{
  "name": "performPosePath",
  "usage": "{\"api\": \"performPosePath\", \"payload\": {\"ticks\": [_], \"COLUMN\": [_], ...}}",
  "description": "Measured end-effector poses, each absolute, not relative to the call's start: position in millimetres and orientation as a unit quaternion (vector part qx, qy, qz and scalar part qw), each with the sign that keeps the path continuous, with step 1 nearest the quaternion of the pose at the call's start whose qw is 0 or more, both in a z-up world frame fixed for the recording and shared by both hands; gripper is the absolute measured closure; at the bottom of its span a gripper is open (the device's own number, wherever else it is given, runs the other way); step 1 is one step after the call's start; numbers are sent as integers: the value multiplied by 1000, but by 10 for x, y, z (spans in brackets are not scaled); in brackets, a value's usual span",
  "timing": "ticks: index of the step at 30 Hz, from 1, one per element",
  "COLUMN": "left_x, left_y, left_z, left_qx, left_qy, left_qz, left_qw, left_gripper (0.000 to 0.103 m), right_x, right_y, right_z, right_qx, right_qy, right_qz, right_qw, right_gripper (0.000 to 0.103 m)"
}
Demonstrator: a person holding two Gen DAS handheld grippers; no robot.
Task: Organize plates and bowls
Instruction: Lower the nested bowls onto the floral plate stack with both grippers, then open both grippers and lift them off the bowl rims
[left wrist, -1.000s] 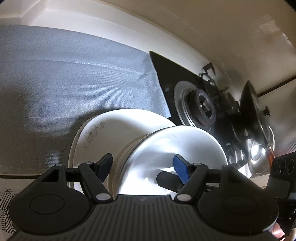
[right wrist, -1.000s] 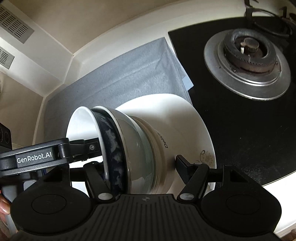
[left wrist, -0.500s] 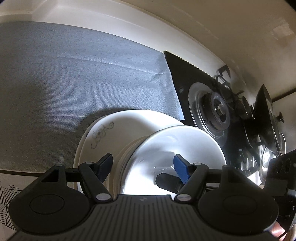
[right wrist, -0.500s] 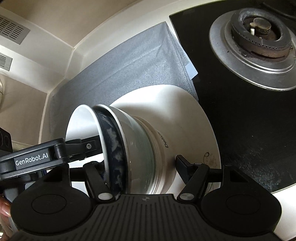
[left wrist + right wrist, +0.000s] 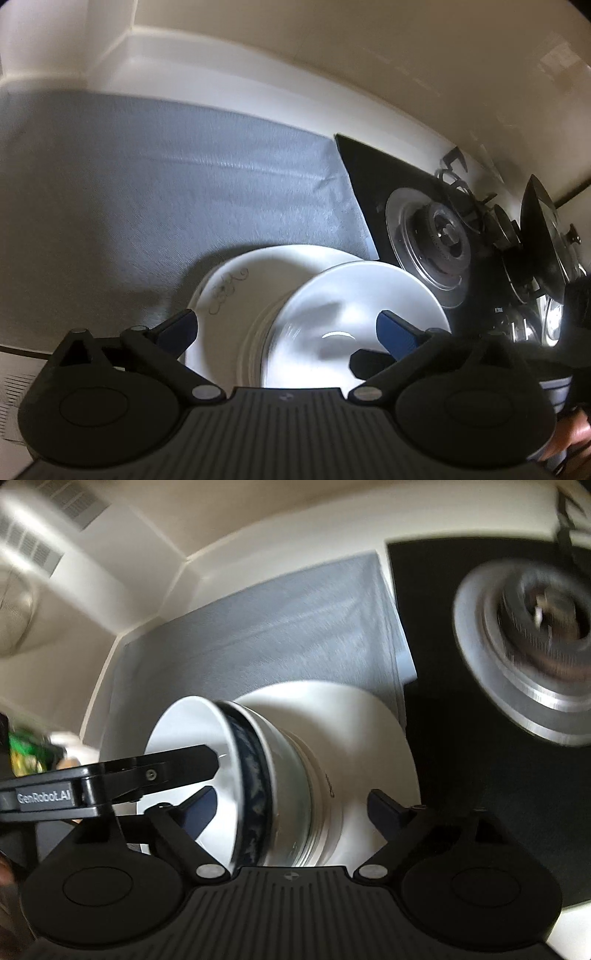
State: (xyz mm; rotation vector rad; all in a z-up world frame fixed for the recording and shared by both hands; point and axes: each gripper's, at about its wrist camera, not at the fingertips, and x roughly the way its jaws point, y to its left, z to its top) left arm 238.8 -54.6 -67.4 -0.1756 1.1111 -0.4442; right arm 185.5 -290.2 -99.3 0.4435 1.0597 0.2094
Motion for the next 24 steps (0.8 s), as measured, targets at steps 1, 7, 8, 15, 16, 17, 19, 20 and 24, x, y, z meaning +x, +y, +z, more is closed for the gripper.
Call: {"api": "performPosePath", "payload": {"ticks": [1,7,8,15,16,17,19,20,24], "left_x": [2351,2148,2114,1796,1715,1633,1445,1351,1030], "left_y": [-531,-377,-342,-141,-74,-3,158,239,626], "left_z": [-637,-467,-441,-298,-283,-272,-272,-280,-325], "left_qx": [-77,-70,-68,-15,-5,4,21,29,51], "left_qy": [517,501,496,455,440,426,393,378,341], "left_qz": [-205,-179,-178,-209,-206,-201,-187,-181,-152], "left_qw": [828,844,847,866,874,882,900,907,926], "left_gripper": [0,0,0,0,0,0,0,0,0], "right_x": [1853,1805,1770,1274,1168,1065,877,787,585], "right_y": [-2888,-2796,-2773,-2539,-2473,-2397,-2239,-2132,-1718], "right_z": [-957,-791,-761,-493,-442,-392,-321,-283,-210], "right_qx": [195,131,124,107,103,98,91,88,65], "right_qy": [496,473,465,388,369,349,311,294,258], "right_qz": [103,100,93,2,-16,-29,-37,-28,22], "right_qw": [840,865,871,916,924,932,945,951,964], "right_gripper": [7,4,4,3,2,1,0,0,0]}}
